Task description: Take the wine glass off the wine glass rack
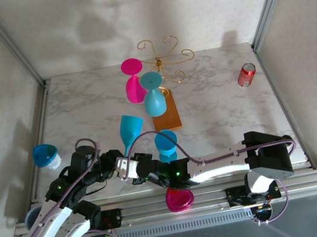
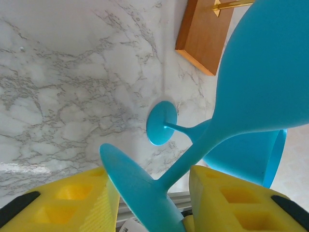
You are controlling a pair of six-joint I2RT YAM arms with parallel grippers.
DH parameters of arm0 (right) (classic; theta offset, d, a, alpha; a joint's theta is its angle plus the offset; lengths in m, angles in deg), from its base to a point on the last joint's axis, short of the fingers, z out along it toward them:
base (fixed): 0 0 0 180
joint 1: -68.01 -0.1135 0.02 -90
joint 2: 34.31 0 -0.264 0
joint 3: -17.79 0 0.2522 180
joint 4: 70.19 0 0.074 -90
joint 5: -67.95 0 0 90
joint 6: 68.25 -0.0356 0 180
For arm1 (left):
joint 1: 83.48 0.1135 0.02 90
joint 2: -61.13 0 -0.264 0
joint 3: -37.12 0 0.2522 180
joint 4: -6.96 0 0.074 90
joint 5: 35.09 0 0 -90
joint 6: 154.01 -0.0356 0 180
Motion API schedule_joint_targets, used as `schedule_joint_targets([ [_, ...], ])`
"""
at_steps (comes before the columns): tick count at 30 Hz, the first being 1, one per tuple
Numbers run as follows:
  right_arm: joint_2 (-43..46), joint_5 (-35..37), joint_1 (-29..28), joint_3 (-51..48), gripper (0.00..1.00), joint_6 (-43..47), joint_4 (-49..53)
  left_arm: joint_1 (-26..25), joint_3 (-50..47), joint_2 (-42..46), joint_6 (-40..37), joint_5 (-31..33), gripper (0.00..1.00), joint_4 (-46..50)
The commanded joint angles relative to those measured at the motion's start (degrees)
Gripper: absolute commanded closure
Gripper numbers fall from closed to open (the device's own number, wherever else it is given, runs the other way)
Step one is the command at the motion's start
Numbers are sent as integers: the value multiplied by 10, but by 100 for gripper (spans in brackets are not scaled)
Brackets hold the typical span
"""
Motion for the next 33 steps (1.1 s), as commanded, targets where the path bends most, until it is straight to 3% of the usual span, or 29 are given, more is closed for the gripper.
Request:
schedule_joint_targets([
  [1, 11, -19, -15, 20, 100, 1, -41, 6, -13, -3, 6, -9, 62, -25],
  [23, 8, -28, -17, 34, 100, -8, -36, 23, -34, 19, 10, -30, 85, -27],
  [29, 6, -28, -17, 38, 98, -10, -34, 27, -35, 28, 7, -33, 99, -20],
  [33, 9, -24, -17, 39, 97, -12, -37, 30, -36, 29, 5, -34, 100, -21],
])
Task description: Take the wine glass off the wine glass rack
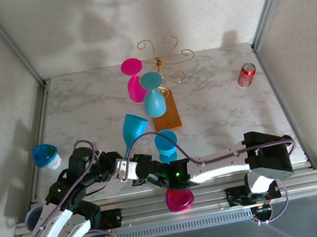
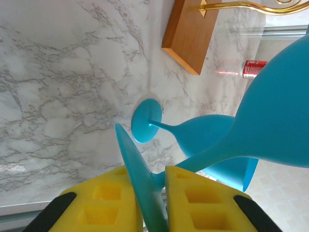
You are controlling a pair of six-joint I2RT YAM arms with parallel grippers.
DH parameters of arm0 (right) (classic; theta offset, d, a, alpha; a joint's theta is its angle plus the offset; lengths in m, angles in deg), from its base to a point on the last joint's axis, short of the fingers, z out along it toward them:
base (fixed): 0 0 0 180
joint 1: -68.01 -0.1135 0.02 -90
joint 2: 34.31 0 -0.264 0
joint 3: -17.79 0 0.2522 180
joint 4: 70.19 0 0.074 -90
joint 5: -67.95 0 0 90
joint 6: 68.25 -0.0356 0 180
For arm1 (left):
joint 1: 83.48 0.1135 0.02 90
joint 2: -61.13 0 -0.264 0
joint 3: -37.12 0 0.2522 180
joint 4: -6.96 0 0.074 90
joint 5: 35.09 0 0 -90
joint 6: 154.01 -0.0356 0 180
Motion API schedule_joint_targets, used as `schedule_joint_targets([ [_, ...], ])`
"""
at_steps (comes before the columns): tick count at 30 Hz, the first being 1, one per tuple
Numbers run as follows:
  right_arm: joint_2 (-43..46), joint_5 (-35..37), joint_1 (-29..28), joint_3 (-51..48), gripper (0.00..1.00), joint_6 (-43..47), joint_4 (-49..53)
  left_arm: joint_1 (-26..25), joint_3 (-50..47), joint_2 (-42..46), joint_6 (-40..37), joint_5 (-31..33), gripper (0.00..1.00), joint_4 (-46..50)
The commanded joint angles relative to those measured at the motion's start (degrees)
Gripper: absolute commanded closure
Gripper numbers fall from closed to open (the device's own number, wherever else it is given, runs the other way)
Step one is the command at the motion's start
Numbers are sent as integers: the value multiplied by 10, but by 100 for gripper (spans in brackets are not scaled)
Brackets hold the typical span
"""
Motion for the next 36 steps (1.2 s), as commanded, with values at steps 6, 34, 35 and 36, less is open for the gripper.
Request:
schedule_joint_targets([
  [6, 23, -19, -13, 27, 96, -18, -46, 11, -13, 6, -23, -1, 100, 4],
  [34, 89, -45, -13, 46, 75, -57, 30, 24, -22, 28, -22, -8, 100, -7],
  [35, 91, -51, -14, 53, 75, -64, 44, 24, -24, 30, -22, -7, 100, -10],
  [36, 94, -56, -13, 63, 75, -74, 62, 24, -25, 34, -23, -7, 100, -16],
])
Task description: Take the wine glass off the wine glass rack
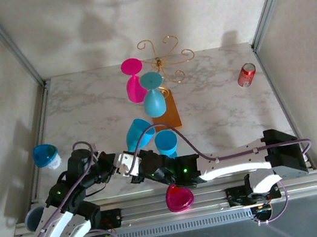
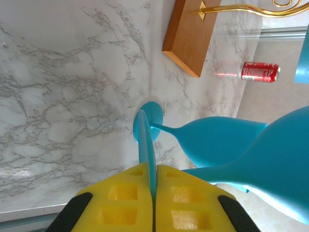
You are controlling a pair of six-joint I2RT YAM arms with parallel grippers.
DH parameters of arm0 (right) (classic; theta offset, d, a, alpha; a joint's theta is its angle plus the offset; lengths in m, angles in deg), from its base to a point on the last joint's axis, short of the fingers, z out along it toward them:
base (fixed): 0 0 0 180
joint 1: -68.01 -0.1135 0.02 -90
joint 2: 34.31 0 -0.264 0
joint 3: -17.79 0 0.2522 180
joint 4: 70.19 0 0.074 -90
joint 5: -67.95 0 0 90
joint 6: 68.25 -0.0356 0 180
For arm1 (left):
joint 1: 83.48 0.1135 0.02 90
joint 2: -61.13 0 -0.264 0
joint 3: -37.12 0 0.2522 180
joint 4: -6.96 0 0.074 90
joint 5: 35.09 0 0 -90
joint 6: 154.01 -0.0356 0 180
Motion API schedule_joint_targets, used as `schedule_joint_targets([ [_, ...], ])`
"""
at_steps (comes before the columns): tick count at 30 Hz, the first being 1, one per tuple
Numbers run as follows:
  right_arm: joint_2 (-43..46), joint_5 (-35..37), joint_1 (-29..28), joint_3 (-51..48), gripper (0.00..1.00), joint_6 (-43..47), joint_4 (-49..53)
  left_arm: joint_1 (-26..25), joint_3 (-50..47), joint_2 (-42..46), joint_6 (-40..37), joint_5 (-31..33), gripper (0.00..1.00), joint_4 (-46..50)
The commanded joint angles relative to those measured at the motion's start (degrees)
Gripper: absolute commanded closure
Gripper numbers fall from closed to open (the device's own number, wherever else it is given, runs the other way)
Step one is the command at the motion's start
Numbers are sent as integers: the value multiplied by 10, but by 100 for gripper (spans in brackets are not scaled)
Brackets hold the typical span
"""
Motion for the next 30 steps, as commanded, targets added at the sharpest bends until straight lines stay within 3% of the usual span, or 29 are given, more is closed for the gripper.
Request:
schedule_joint_targets([
  [1, 23, -28, -7, 47, 74, -40, 60, 6, -11, 16, -9, 2, 100, -15],
  [11, 50, -76, 1, 157, 72, -159, 237, 7, -41, 43, -30, 4, 100, -74],
  [18, 89, -121, 46, 216, 66, -250, 354, 6, -94, 75, -23, 1, 100, -155],
  [30, 113, -269, 166, 242, 42, -355, 441, 6, -141, 123, -17, 3, 100, -221],
])
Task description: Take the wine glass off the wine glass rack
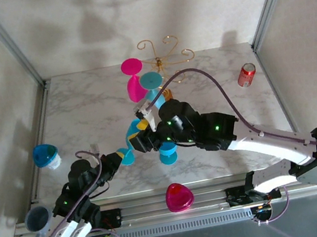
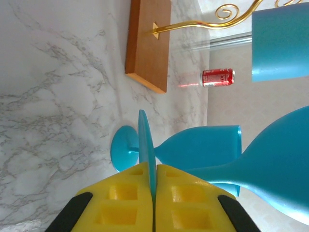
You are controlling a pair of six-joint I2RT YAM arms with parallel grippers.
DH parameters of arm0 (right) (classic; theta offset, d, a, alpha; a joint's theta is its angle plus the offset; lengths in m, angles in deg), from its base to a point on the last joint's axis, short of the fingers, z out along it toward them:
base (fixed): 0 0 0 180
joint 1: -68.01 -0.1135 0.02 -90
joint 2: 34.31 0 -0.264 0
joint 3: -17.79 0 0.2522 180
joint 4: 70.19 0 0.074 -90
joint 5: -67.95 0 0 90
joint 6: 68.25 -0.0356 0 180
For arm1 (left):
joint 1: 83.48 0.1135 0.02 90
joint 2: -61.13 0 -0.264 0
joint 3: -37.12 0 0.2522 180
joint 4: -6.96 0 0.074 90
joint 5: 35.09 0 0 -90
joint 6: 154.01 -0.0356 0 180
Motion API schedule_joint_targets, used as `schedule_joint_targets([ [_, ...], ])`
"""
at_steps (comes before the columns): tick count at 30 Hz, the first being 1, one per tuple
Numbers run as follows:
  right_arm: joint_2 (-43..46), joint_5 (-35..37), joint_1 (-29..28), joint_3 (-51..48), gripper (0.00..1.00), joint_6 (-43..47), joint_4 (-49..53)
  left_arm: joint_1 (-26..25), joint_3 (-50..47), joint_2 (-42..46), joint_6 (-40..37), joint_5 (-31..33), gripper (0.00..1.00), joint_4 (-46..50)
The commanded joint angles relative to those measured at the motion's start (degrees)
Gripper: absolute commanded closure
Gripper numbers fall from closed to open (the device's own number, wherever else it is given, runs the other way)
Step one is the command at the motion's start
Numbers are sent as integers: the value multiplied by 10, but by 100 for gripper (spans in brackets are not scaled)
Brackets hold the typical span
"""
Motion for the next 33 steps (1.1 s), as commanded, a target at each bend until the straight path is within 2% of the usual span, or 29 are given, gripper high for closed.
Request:
schedule_joint_targets([
  [1, 2, -60, 20, 20, 41, -37, 33, 6, -8, 19, 1, 2, 100, -45],
  [12, -44, -98, 41, 44, 39, -33, 55, 6, -27, 59, 8, 11, 100, -45],
  [19, -75, -106, 42, 63, 43, -25, 64, 6, -27, 63, 8, 13, 100, -43],
  [25, -101, -120, 43, 76, 51, -21, 64, 6, -23, 63, 6, 14, 100, -39],
  [33, -119, -131, 44, 84, 71, -20, 66, 6, -16, 61, 4, 20, 100, -27],
])
